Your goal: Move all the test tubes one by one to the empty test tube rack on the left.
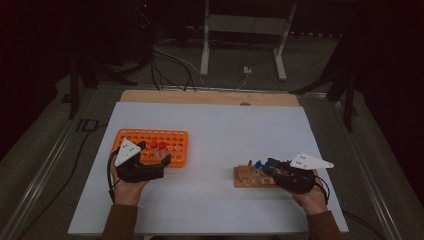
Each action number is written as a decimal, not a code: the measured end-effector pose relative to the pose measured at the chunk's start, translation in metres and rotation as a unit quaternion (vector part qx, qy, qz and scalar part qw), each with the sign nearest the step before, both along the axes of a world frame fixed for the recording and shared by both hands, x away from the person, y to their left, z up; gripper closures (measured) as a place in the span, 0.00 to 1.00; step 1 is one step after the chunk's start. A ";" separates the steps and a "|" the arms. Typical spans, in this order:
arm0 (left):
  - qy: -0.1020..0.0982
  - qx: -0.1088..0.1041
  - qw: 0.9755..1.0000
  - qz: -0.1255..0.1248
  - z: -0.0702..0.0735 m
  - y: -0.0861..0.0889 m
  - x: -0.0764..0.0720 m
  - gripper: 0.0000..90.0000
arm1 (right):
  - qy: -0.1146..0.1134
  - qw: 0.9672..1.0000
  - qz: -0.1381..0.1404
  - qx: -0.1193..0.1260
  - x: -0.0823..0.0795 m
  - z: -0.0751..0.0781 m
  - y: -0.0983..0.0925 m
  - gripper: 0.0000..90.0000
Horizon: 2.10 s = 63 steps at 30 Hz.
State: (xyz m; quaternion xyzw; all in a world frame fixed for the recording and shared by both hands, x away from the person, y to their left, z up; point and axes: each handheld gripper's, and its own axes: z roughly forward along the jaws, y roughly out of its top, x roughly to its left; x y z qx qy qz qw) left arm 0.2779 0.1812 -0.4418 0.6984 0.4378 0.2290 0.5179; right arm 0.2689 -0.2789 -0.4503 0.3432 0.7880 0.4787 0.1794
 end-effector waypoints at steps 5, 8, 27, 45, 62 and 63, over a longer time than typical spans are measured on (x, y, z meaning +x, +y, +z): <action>-0.009 0.004 1.000 -0.006 0.005 -0.006 -0.002 0.01 | 0.010 1.000 0.001 -0.005 0.003 -0.008 0.001 0.83; -0.014 0.004 1.000 -0.012 0.008 -0.010 -0.004 0.01 | 0.011 1.000 0.001 -0.001 0.003 -0.009 0.001 0.84; -0.010 0.010 0.998 -0.060 0.005 -0.039 -0.010 0.01 | 0.009 1.000 0.000 -0.013 0.003 -0.010 0.005 0.85; 0.001 0.020 0.996 -0.085 -0.001 -0.054 -0.010 0.01 | -0.028 1.000 0.000 0.009 -0.005 0.037 -0.002 0.85; -0.016 0.011 0.995 -0.094 0.012 -0.068 -0.003 0.01 | -0.039 0.999 -0.009 0.022 0.016 0.064 0.027 0.85; -0.017 0.012 0.995 -0.095 0.013 -0.069 -0.003 0.01 | -0.039 0.999 -0.006 0.022 0.017 0.064 0.029 0.85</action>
